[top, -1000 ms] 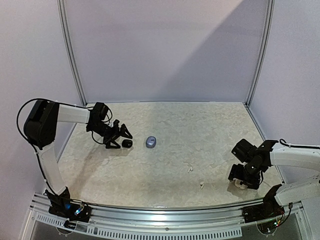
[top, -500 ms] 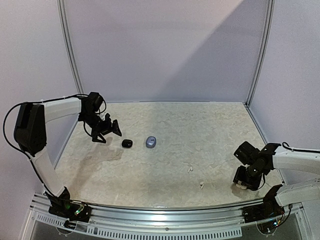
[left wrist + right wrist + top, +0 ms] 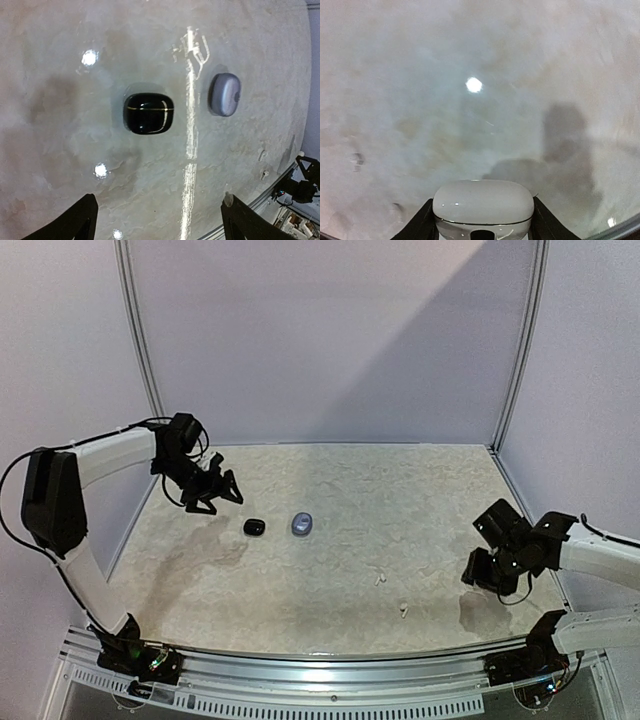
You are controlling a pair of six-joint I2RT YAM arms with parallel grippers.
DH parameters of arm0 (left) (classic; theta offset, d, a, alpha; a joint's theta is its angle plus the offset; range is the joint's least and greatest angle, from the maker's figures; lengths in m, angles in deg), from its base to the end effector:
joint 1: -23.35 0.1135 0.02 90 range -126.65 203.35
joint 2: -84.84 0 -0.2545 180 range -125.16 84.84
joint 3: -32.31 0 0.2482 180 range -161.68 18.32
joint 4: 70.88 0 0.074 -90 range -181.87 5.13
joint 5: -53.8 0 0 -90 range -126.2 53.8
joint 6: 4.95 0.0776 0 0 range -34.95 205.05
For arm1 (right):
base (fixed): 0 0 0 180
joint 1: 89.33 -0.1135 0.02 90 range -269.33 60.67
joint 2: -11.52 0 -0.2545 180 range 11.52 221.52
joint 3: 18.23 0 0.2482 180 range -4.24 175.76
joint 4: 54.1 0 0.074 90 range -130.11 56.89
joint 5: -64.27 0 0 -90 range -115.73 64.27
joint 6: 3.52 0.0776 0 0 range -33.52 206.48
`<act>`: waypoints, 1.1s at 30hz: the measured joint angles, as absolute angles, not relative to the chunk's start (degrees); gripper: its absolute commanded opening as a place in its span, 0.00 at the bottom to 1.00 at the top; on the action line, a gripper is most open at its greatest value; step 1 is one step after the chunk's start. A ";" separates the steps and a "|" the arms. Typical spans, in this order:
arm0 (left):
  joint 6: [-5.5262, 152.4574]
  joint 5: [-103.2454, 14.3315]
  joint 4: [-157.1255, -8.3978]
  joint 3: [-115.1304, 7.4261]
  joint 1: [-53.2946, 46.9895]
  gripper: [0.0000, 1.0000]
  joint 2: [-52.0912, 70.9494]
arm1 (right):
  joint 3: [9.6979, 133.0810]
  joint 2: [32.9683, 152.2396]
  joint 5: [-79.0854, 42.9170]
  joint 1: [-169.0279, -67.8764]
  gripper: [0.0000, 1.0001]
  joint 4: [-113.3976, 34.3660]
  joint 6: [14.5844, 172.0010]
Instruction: Insert the wireless bluetooth earbuds into the charging case
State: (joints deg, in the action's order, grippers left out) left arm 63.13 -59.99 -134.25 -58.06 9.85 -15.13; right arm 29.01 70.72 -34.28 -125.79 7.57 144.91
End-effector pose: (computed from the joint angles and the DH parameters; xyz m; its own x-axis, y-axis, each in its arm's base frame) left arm 0.3342 -0.1124 0.1841 -0.9851 -0.1148 -0.1277 -0.0423 0.8832 -0.4671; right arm 0.1476 0.0947 0.1360 -0.8760 0.4003 -0.2691 0.3674 0.9152 0.1654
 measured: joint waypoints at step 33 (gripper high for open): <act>77.49 -71.27 -109.53 -57.56 -13.80 0.56 13.75 | 81.82 108.75 -62.02 -162.71 0.10 -46.48 70.84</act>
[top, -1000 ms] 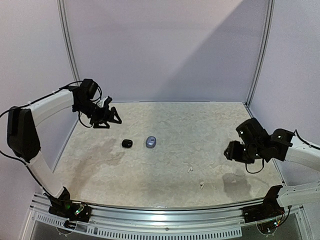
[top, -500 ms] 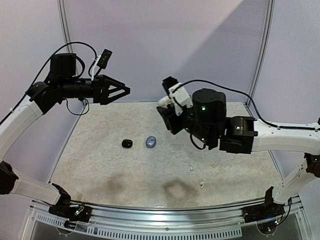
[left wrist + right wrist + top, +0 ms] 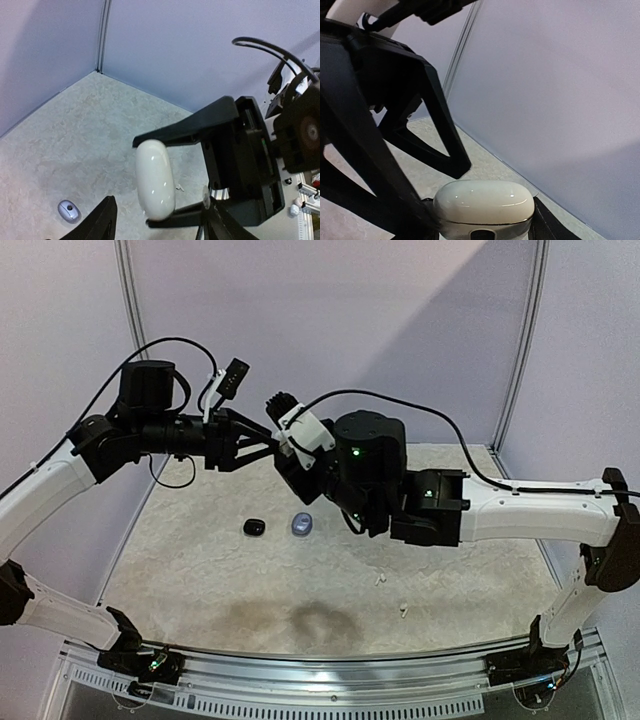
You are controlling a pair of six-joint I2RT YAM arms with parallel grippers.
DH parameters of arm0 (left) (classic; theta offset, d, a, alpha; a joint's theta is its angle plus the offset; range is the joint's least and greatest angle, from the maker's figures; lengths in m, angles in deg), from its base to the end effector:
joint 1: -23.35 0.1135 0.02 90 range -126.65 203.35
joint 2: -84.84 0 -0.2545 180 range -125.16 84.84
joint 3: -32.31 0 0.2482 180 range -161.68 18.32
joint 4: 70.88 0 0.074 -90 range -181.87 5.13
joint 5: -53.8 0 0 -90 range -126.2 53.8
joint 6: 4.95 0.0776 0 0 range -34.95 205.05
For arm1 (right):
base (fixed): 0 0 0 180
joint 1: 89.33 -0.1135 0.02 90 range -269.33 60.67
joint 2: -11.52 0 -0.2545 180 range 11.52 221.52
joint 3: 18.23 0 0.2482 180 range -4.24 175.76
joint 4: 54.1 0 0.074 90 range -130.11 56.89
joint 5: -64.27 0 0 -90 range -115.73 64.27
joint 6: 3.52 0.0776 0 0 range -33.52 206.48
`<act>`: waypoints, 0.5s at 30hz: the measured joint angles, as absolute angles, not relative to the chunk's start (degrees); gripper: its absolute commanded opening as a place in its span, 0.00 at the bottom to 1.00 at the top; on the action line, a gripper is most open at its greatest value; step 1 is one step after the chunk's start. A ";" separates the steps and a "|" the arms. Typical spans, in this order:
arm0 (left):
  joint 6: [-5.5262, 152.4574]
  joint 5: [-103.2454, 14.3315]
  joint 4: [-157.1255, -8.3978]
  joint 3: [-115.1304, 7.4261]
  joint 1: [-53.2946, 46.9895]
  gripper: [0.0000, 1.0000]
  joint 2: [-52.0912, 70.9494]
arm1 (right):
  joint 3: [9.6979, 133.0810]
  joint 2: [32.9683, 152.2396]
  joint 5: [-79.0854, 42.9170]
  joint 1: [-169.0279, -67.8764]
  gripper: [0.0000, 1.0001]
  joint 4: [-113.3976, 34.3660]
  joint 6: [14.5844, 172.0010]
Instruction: Insert the wireless bluetooth earbuds into the charging case
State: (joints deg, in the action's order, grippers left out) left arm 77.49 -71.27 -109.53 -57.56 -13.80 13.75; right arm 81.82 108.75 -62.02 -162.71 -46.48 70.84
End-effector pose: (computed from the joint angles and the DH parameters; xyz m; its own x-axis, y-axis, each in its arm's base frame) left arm 0.2137 -0.2178 0.3874 -0.3902 0.1606 -0.9066 0.8813 0.3502 -0.3173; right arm 0.1687 0.4046 0.3668 0.1397 -0.2917 -0.9462 -0.5878 0.7446 -0.3163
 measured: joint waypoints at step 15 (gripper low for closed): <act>74.76 -67.70 -108.24 -55.29 -15.18 0.00 13.66 | 84.42 112.23 -61.06 -163.65 0.15 -44.91 68.11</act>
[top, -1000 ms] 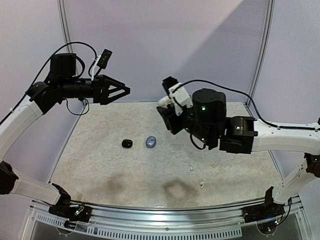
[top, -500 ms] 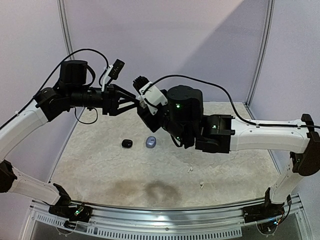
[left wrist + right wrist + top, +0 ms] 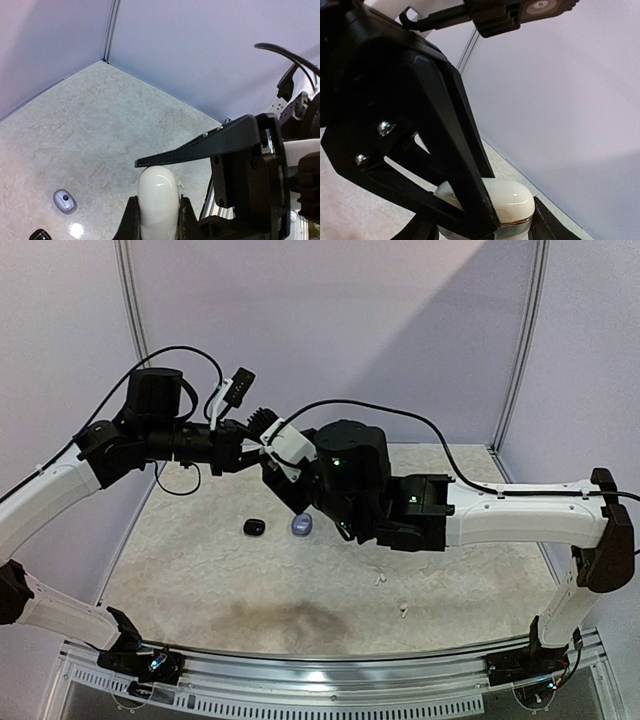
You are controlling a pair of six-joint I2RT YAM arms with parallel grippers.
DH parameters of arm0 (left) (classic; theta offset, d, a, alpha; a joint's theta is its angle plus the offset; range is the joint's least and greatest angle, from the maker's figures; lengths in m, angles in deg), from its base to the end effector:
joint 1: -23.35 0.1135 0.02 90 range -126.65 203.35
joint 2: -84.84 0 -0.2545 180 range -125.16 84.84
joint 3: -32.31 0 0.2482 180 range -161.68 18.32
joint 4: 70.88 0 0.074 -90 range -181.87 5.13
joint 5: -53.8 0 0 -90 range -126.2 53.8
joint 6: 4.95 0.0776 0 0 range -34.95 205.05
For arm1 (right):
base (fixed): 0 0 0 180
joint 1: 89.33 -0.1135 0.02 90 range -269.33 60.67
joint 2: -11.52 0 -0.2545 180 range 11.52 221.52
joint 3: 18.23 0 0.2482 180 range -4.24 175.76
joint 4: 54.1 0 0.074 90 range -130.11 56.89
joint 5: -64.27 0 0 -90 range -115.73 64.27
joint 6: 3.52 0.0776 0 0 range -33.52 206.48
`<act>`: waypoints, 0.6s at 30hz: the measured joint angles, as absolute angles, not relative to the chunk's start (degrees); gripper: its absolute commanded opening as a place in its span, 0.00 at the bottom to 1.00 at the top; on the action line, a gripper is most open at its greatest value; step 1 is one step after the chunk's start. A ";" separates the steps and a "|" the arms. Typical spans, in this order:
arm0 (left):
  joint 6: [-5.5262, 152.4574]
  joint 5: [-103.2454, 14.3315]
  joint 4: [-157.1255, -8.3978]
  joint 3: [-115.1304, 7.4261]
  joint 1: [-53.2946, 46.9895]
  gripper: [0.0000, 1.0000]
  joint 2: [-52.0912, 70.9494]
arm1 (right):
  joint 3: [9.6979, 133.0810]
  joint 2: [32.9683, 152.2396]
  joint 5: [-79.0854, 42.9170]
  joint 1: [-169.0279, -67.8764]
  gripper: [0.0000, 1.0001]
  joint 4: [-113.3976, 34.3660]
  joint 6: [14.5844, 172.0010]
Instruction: Insert the wireless bluetooth earbuds into the charging case
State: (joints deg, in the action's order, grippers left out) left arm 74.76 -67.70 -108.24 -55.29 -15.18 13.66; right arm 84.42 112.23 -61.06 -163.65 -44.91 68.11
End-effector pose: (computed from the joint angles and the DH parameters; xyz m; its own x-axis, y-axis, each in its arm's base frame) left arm 0.2148 -0.2229 0.3745 -0.4382 0.1542 -0.8856 0.8483 0.3970 -0.3506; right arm 0.1652 0.4226 0.3546 0.1663 -0.3589 -0.9185 -0.6091 0.6951 -0.3819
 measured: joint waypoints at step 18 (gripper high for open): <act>101.71 -77.23 -120.39 -54.56 -14.91 0.00 15.06 | 80.35 93.52 -27.64 -156.61 0.84 -24.80 82.53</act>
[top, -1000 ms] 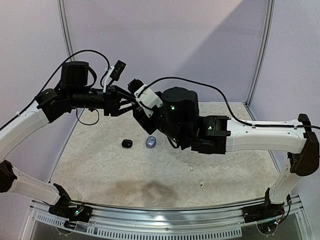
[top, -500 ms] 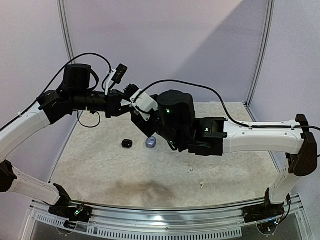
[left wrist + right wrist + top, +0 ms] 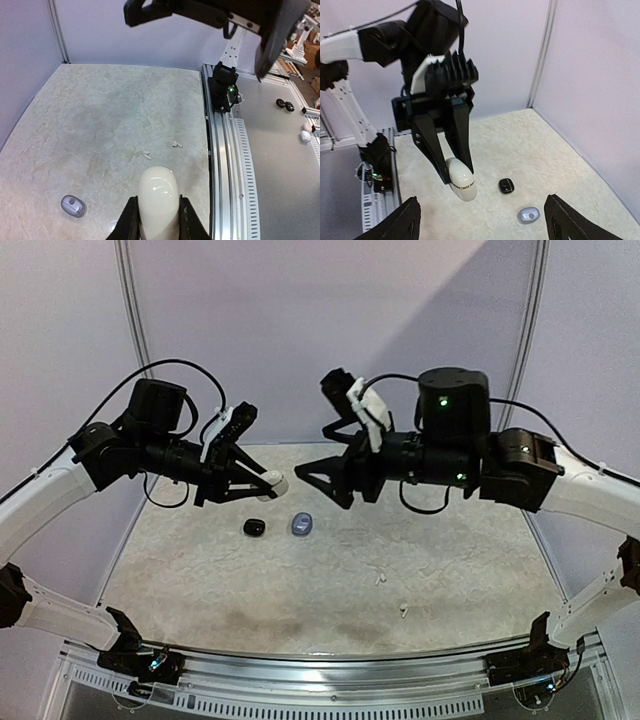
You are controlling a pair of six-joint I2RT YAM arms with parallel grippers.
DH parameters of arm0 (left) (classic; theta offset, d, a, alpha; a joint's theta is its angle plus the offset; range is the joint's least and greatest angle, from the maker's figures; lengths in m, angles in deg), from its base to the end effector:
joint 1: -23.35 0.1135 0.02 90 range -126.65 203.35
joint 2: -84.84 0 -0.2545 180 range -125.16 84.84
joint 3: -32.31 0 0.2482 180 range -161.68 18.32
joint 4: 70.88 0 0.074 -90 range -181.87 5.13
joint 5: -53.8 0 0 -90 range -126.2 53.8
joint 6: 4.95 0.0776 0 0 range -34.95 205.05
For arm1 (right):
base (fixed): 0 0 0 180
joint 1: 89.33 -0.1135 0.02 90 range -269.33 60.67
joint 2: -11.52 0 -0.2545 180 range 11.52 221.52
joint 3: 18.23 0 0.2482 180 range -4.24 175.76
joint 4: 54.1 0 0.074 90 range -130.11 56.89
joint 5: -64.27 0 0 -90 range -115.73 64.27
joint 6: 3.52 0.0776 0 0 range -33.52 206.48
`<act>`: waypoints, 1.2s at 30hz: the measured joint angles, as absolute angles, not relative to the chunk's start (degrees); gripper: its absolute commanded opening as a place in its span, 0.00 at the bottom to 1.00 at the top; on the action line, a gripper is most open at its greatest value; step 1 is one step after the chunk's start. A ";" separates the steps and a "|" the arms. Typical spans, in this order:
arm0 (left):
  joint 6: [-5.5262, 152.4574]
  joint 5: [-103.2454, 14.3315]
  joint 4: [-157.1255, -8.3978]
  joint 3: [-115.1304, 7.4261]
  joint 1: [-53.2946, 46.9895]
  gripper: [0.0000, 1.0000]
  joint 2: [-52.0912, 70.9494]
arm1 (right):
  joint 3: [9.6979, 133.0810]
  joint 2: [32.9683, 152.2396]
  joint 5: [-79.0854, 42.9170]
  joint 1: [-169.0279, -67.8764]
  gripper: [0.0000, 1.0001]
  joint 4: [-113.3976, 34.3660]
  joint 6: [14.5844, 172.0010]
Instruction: Insert the wireless bluetooth earbuds into the charging case
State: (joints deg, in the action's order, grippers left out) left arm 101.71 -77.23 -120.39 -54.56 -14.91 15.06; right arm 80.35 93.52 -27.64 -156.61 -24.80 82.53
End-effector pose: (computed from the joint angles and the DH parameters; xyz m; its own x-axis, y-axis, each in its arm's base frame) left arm 0.1892 -0.2141 0.3542 -0.1446 0.3895 -0.9096 0.9851 0.1436 -0.0952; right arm 0.1454 0.3406 0.4030 -0.0222 -0.2313 -0.9726 -0.9130 0.4010 -0.0745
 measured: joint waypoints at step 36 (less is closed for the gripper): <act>103.81 -87.44 -125.57 -53.93 -15.02 0.00 15.93 | 84.20 104.67 -4.32 -153.81 0.00 -22.96 86.20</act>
State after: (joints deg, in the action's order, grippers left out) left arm 103.81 -87.44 -125.57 -53.93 -15.02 15.93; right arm 84.20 104.67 -4.32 -153.81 -22.96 86.20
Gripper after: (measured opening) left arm 0.205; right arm 0.212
